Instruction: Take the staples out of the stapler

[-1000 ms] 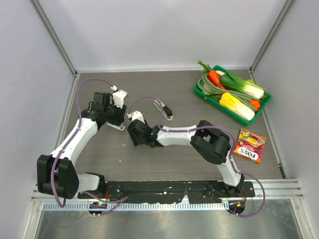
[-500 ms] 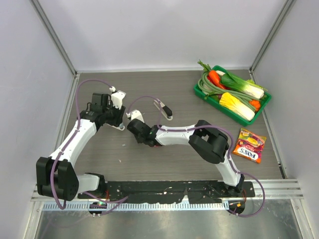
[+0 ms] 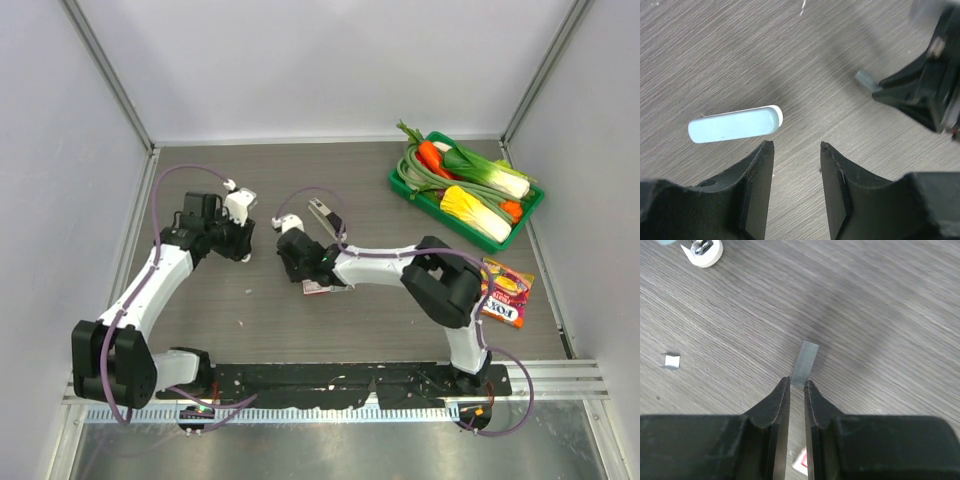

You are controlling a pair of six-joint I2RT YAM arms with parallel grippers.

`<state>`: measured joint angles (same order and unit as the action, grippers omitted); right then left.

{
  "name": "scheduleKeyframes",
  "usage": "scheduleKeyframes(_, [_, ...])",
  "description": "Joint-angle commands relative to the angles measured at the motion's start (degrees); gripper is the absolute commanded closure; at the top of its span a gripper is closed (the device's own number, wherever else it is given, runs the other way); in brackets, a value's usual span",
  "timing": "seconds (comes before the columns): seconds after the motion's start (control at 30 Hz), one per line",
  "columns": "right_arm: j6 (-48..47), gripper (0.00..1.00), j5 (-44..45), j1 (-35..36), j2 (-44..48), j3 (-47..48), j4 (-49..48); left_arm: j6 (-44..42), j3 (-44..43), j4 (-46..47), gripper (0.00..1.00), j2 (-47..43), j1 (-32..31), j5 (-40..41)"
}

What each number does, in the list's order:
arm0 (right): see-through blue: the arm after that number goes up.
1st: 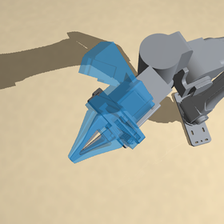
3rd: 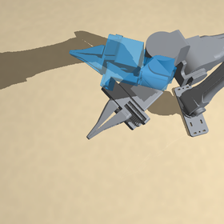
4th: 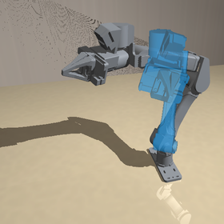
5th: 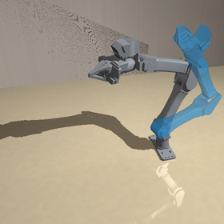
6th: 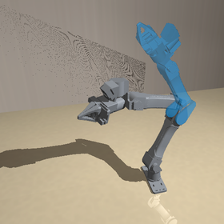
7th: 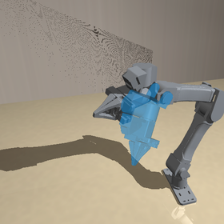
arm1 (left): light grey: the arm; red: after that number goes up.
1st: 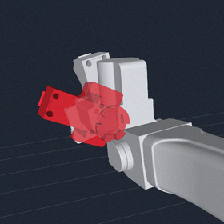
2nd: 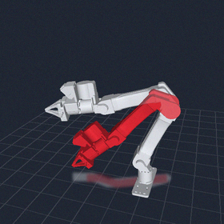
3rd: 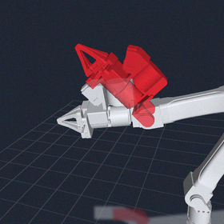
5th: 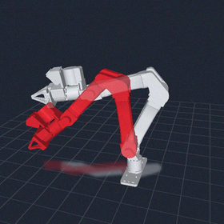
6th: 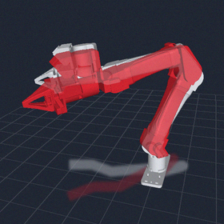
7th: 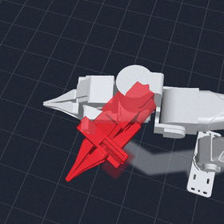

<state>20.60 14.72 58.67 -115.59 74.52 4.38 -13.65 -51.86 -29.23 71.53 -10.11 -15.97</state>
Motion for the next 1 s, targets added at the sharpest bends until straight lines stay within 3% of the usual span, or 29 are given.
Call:
scheduleKeyframes(0.0, [3.03, 0.94, -11.62, -4.61, 10.72, -4.54, -3.85, -3.48, 1.49, 5.31, 0.54, -3.67, 0.18, -6.88])
scheduleKeyframes(0.17, [6.38, 0.94, -24.19, -10.23, 19.07, -9.56, -7.10, -6.30, 1.23, 7.52, 0.52, -3.32, 0.00, -13.46])
scheduleKeyframes(0.3, [11.90, 0.94, -36.83, -15.07, 22.51, -10.80, -9.04, -12.09, -1.56, 5.34, 0.47, -1.75, -1.66, -13.39])
scheduleKeyframes(0.47, [15.70, 0.94, -47.93, -18.68, 23.13, -8.61, -9.48, -27.08, -7.55, -2.83, 0.44, -2.87, -2.11, -13.12])
scheduleKeyframes(0.57, [18.23, 0.94, -52.59, -19.47, 21.99, -7.46, -9.82, -35.89, -6.42, -0.22, 0.39, -6.91, -2.11, -15.14])
scheduleKeyframes(0.67, [22.18, 0.94, -56.72, -20.09, 21.37, -7.99, -13.94, -38.55, -6.33, 0.58, 0.33, -9.38, -2.20, -16.72])
scheduleKeyframes(0.77, [25.01, 0.93, -59.97, -20.09, 20.93, -8.42, -18.16, -46.53, -2.13, 4.86, 0.31, -13.86, -2.28, -19.62])
scheduleKeyframes(0.83, [27.56, 0.93, -61.47, -20.09, 20.58, -8.52, -19.67, -55.41, 5.33, 9.43, 0.30, -19.92, -2.72, -21.03])
scheduleKeyframes(0.97, [30.11, 0.92, -63.85, -20.09, 20.06, -8.43, -22.22, -62.54, 17.20, 25.42, 0.23, -27.66, -3.78, -24.18])
